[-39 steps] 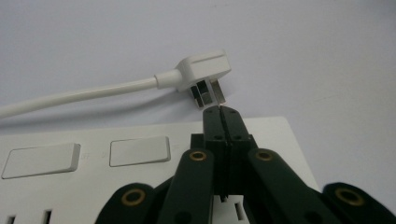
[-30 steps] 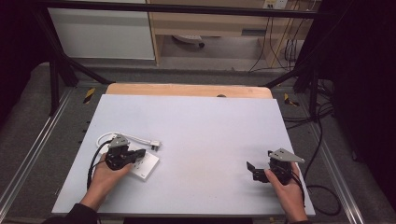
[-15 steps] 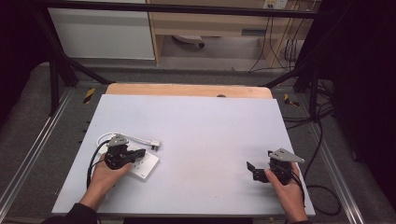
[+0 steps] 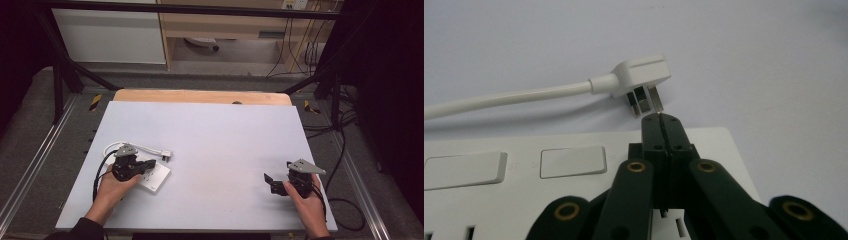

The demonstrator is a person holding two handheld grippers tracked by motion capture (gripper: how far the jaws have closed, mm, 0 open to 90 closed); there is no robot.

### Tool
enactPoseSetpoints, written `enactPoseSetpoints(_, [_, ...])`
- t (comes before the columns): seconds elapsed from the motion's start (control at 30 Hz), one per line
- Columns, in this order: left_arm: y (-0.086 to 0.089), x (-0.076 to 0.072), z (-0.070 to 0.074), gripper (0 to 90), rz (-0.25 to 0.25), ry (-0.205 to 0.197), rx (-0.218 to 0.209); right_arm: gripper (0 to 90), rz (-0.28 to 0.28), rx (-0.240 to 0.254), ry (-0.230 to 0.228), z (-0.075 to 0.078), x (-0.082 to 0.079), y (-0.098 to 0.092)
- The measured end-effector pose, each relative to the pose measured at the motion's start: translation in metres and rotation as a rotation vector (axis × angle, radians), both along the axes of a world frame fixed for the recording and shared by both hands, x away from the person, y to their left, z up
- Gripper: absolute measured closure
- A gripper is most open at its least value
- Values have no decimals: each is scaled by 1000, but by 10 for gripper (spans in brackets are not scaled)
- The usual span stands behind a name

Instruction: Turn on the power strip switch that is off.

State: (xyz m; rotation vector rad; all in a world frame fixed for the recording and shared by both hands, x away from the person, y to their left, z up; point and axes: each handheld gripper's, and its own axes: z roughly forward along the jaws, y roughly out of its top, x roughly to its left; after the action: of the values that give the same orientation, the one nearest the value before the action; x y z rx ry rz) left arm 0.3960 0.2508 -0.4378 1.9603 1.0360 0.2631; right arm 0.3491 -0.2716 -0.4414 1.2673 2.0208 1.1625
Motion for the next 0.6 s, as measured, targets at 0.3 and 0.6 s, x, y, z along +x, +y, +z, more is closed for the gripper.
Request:
enactPoseSetpoints(0.3, [0,1,1,900,5,10,1,22,-1,-3,0,0,0,0])
enactPoseSetpoints(0.6, [5,4,0,900,36,29,-1,22,-5,0,5,-1,0,0])
